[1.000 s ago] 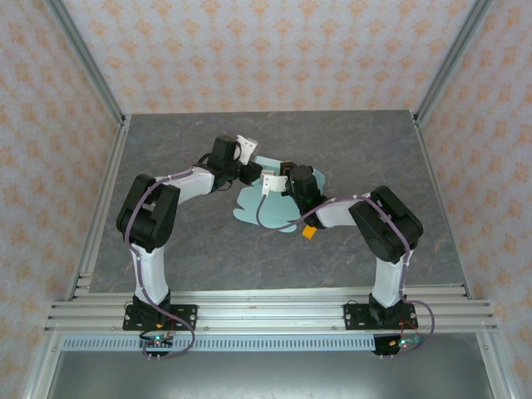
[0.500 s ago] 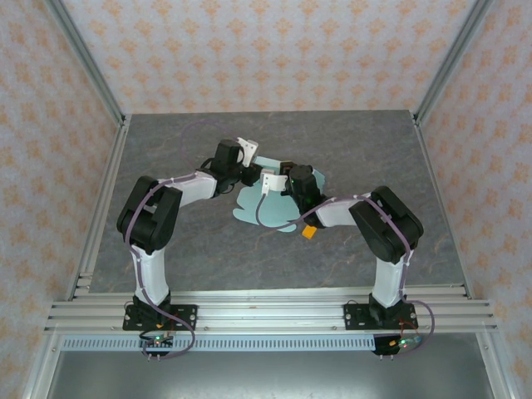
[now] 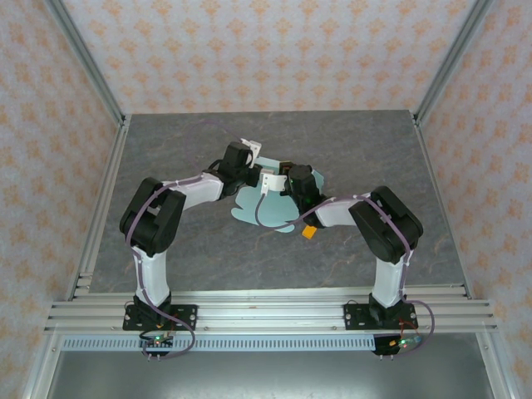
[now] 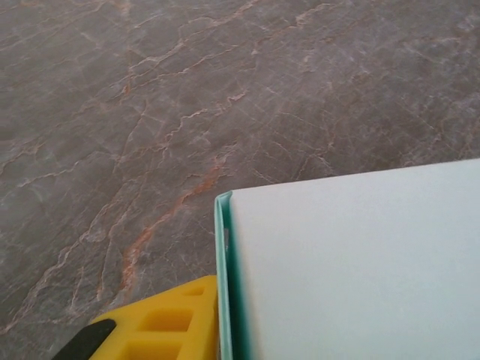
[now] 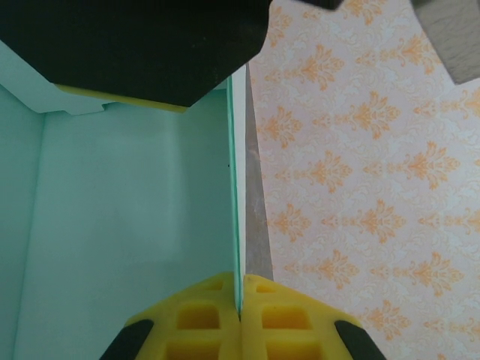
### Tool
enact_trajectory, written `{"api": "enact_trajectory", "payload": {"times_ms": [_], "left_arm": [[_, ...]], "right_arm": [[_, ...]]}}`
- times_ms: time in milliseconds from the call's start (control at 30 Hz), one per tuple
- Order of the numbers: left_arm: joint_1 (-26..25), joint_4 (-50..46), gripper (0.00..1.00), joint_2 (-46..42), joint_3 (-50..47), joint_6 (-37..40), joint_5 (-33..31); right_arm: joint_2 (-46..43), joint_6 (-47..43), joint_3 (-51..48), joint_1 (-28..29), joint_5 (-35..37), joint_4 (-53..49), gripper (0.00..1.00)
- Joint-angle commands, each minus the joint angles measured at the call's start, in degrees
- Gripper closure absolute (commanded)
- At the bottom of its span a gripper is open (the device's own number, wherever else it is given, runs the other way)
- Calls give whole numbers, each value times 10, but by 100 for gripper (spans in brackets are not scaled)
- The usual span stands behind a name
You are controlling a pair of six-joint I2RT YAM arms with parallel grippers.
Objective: Fold the paper box
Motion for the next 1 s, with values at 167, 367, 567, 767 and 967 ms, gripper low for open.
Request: {"api": "enact_trajectory", "payload": {"times_ms": [167,367,567,767,967], "left_arm": [[19,-55,81,11,26,-89,-210],[15,-53,82,4,25,-125,-229],[14,-68,83,3,28,-147,-262],[14,-45,79,-7,16,-92,-176],[18,-17,71,-13,-8,-62,-99]], "right_arm": [[-29,18,6,24,-26,4,100],[-28,17,4,28,-19,5,100],[-32,14,4,29,-15,5,100],[-29,18,18,27,2,-6,100],[-26,21,24,24,10,-4,100]]}}
